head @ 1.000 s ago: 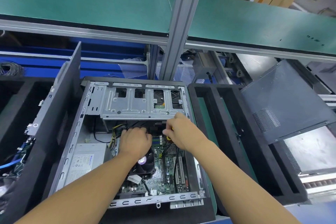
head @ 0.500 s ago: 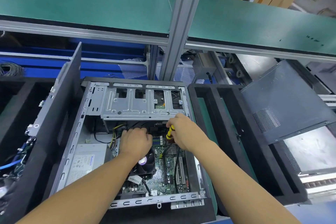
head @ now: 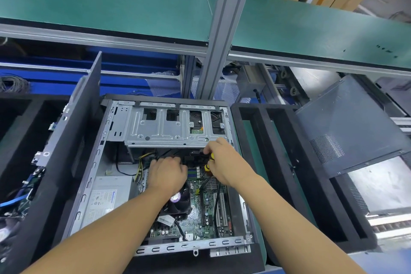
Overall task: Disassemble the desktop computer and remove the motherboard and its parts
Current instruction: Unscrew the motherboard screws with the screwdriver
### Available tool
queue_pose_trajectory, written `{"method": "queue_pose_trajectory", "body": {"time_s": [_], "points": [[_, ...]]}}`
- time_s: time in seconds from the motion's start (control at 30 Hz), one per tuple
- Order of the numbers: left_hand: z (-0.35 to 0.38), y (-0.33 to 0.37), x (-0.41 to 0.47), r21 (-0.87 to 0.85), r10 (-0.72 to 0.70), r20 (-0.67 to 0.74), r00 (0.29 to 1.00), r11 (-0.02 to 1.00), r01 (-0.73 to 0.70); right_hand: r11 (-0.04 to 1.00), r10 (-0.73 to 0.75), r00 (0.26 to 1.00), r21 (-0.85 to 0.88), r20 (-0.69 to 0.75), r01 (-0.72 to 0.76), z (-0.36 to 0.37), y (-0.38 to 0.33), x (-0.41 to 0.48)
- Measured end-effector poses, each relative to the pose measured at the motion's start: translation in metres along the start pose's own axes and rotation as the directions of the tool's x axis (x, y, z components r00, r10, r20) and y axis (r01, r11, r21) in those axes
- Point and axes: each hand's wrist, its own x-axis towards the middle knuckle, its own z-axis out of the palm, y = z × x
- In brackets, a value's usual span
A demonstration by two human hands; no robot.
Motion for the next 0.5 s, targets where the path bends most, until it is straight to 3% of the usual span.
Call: {"method": "queue_pose_trajectory", "body": {"time_s": [0.3, 0.5], "points": [[-0.002, 0.002, -0.002, -0.126, 0.143, -0.043, 0.989, 0.981, -0.147, 0.996, 0.038, 0.999, -0.080, 0.005, -0.038, -0.003, 0.004, 0.002], [-0.006, 0.002, -0.003, -0.131, 0.253, 0.001, 0.967, 0.959, -0.251, 0.994, 0.028, 1.000, -0.102, 0.000, -0.028, -0.018, 0.006, 0.003]]}}
